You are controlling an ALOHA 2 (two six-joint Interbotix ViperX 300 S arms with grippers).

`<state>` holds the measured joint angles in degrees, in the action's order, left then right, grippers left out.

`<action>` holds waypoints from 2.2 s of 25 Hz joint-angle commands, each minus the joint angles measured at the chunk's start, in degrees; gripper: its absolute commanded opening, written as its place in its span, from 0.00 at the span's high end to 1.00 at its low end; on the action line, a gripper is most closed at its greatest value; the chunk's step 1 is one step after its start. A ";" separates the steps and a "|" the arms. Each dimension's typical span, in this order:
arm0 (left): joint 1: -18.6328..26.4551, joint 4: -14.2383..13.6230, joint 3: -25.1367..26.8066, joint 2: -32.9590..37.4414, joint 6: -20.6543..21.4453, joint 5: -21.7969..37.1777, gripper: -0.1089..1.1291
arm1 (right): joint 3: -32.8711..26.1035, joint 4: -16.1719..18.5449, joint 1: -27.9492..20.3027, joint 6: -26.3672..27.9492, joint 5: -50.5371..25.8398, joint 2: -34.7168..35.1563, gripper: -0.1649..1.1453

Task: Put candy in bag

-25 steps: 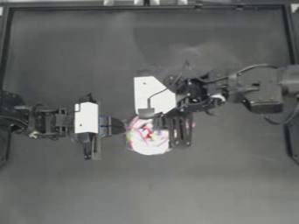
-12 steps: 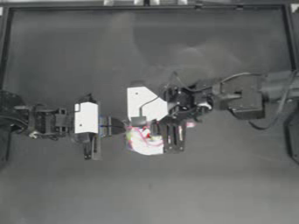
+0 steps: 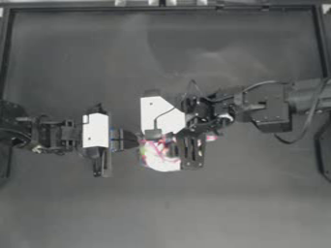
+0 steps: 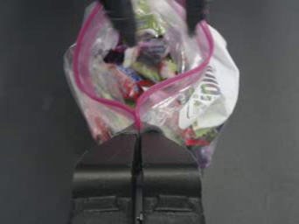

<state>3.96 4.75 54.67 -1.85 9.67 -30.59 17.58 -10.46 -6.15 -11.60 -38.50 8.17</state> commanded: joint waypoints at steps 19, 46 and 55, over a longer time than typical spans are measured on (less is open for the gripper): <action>-0.09 0.00 -0.97 5.36 1.32 -0.09 0.87 | 1.23 0.26 -0.26 -0.53 3.08 -11.43 0.10; -0.09 0.00 2.20 12.92 2.64 0.09 0.87 | 12.66 0.26 -1.76 2.02 11.16 -23.38 0.10; -0.09 0.00 3.34 13.01 2.64 0.09 0.87 | 13.89 0.62 -1.76 2.81 11.25 -24.70 0.10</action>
<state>3.78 4.66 58.36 8.61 12.30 -30.32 31.99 -9.93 -7.91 -8.79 -27.60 -15.21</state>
